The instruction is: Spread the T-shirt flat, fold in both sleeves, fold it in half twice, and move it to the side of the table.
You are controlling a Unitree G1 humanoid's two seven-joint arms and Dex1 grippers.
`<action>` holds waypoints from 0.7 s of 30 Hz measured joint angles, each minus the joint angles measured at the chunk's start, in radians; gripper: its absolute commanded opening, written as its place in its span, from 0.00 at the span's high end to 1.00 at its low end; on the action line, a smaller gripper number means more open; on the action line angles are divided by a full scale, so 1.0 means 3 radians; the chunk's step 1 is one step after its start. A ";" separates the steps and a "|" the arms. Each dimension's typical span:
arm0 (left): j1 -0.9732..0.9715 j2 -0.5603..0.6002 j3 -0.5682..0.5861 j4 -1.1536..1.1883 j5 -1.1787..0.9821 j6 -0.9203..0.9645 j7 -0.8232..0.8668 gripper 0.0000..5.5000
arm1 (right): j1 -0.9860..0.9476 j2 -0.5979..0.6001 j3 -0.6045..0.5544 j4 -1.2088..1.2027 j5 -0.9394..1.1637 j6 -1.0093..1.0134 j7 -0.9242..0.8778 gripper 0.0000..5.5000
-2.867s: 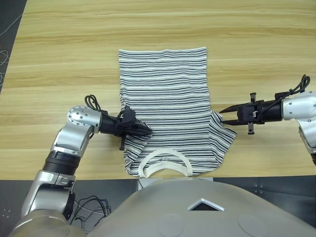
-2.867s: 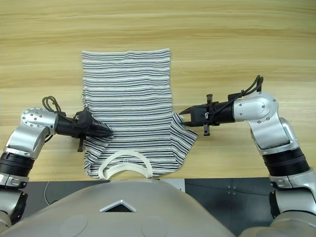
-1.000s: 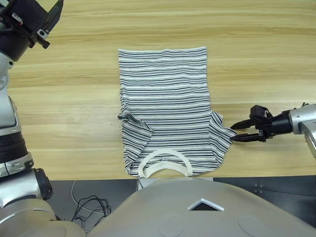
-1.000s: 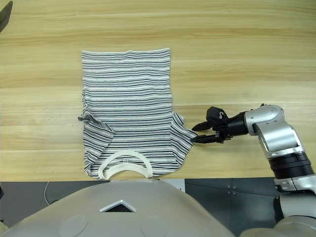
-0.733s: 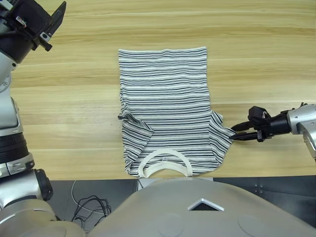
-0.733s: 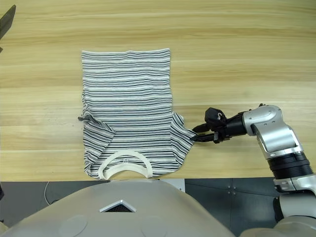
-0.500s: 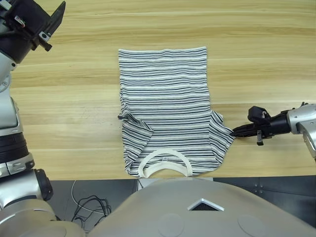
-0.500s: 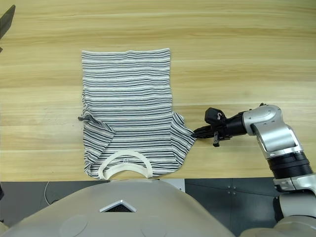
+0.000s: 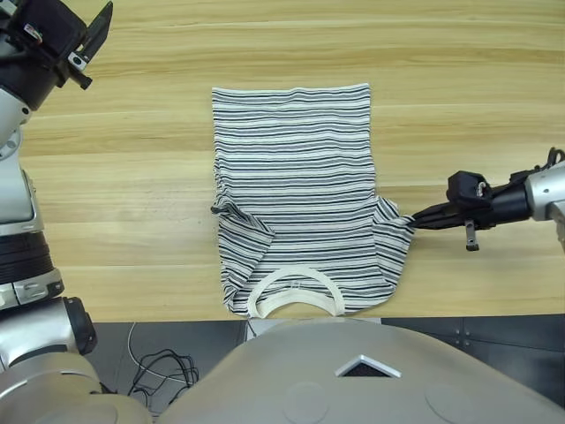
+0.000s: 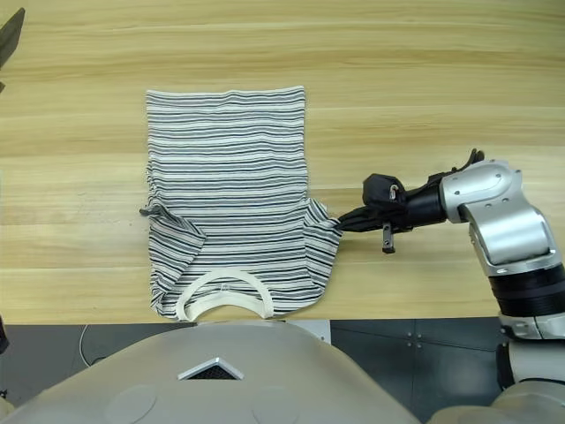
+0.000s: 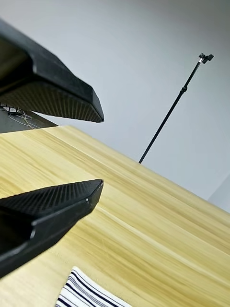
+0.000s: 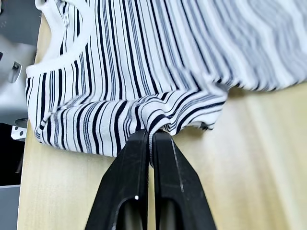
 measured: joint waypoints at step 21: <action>-0.0116 -0.0014 -0.0111 0.0083 -0.0004 -0.0030 -0.0027 0.59 | -0.0231 0.0009 0.0163 -0.0539 0.0127 0.0182 -0.0021 0.97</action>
